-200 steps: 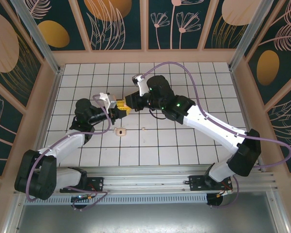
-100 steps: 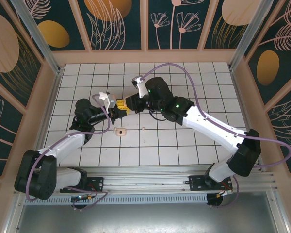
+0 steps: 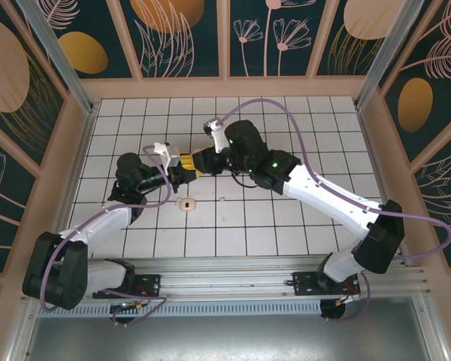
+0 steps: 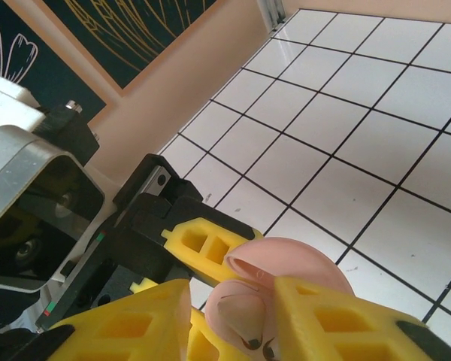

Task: Insert the wireless bluetooth earbuds into the charging case

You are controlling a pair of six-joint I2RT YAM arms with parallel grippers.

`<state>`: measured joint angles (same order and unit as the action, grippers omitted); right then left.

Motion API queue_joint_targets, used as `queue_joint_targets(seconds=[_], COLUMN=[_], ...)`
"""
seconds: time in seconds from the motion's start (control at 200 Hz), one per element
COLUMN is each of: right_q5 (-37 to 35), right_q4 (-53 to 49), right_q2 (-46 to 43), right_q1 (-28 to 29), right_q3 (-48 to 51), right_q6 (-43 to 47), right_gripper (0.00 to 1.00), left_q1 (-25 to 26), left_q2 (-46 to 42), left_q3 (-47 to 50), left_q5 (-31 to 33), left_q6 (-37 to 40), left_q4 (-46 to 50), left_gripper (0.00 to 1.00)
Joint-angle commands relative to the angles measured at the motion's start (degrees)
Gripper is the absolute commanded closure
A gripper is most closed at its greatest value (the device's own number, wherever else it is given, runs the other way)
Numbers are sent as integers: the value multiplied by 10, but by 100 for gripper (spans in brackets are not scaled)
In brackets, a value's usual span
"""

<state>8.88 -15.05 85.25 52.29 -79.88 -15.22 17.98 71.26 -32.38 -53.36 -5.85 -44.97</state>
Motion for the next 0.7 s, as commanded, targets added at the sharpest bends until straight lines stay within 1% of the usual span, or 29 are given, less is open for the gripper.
queue_joint_targets(seconds=[0.0,0.125,0.195,0.275,0.34,0.455,0.611,0.691], right_q5=[-3,19,63,132,172,235,299,321], right_q4=[-5,14,35,68,79,81,82,87], right_q2=[-24,-47,-62,-76,-76,-55,-8,9], right_q1=[2,-14,-43,-79,-97,-108,-109,-107], right_q3=[2,11,26,46,51,39,9,-3], right_q6=[5,-5,-23,-49,-59,-62,-72,-76], right_gripper=[62,58,55,51,49,46,45,45], left_q1=[1,1,2,3,3,4,8,9], left_q2=[-15,-17,-18,-22,-25,-27,-28,-29], left_q3=[-19,-20,-22,-24,-24,-26,-29,-32], left_q5=[-5,-13,-23,-33,-40,-48,-51,-50], left_q6=[-5,-6,-9,-13,-17,-21,-22,-24], left_q4=[-36,-36,-37,-39,-40,-40,-38,-37], left_gripper=[98,98,97,97,97,97,97,97])
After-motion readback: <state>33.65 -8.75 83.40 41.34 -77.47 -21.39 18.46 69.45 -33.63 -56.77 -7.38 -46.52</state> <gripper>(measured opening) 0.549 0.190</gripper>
